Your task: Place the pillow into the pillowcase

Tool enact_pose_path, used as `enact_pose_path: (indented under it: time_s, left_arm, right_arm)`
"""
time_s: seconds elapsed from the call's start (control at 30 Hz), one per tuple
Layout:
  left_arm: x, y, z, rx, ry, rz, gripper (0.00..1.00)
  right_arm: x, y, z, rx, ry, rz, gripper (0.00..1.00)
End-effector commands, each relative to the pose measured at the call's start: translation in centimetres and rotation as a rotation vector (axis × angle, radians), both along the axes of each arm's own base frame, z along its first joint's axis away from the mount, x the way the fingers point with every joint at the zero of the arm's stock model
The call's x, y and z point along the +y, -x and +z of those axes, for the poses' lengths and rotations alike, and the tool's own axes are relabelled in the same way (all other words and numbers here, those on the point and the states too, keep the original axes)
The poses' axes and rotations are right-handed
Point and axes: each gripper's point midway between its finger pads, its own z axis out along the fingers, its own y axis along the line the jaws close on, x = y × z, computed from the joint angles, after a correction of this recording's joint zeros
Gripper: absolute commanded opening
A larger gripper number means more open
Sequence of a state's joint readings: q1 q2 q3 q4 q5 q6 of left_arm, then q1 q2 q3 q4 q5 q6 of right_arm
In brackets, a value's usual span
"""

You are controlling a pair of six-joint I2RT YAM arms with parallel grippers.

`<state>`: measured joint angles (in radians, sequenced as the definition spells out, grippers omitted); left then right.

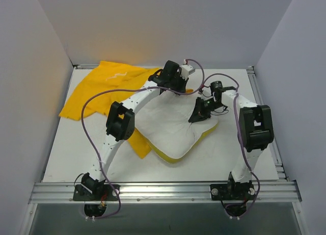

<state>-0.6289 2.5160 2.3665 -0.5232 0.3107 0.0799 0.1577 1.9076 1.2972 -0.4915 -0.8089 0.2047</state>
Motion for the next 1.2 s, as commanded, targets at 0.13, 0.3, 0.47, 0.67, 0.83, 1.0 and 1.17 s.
enact_pose_path:
  time_s: [0.13, 0.3, 0.47, 0.67, 0.83, 1.0, 1.17]
  left_arm:
    - [1.4, 1.1, 9.4, -0.117, 0.085, -0.067, 0.44]
    - [8.8, -2.8, 11.6, -0.378, -0.229, 0.008, 0.62]
    - [13.4, -5.8, 9.3, -0.406, -0.355, 0.026, 0.59]
    - [14.1, 2.0, 0.6, -0.142, -0.377, -0.256, 0.4]
    - [10.7, 15.4, -4.8, 0.078, -0.373, -0.493, 0.28]
    - [9.1, 26.8, -5.1, 0.289, -0.302, -0.579, 0.26]
    - [8.8, 22.5, 1.4, 0.179, -0.227, -0.377, 0.41]
  right_arm:
    - [-2.9, -1.9, 2.7, -0.143, -0.028, -0.078, 0.0]
    - [-4.4, -0.2, 2.3, -0.138, 0.004, -0.019, 0.0]
    - [-5.5, 2.2, 1.2, -0.098, 0.076, 0.045, 0.0]
    - [-10.0, 3.1, 0.2, -0.089, 0.16, 0.047, 0.0]
    - [-11.0, 2.1, 1.9, -0.085, 0.132, 0.058, 0.0]
    - [-9.5, 4.7, 4.7, -0.056, 0.026, 0.153, 0.0]
    - [-7.3, 6.6, 8.8, -0.096, -0.115, 0.17, 0.13]
